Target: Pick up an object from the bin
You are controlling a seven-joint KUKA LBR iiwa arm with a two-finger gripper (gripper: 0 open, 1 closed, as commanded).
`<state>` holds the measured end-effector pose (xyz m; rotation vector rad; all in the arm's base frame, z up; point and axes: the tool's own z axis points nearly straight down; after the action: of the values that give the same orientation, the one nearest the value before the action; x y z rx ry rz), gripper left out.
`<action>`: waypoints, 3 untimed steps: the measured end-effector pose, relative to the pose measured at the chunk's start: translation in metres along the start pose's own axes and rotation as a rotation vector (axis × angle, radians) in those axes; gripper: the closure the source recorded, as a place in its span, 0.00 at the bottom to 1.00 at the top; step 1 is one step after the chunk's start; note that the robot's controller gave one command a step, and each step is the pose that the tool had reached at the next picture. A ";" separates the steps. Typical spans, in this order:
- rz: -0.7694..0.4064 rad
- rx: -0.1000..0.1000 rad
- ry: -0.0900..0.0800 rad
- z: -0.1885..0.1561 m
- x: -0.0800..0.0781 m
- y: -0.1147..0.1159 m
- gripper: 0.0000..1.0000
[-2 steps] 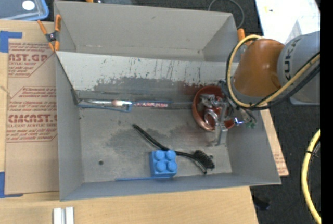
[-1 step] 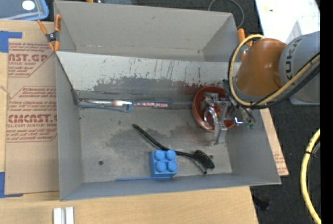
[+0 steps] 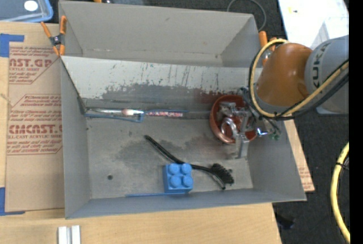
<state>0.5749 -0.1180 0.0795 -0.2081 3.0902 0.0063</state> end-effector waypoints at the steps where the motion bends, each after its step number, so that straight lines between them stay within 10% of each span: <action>1: -0.197 -0.002 0.006 0.001 -0.003 -0.001 0.00; 2: -0.122 -0.008 0.028 0.010 -0.003 0.002 1.00; 3: -0.121 -0.006 0.027 0.011 -0.002 0.001 1.00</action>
Offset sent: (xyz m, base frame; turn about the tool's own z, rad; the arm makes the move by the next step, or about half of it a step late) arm 0.0080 0.0018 -0.0095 -0.1227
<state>0.5773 -0.1165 0.0684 -0.3989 3.0993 0.0092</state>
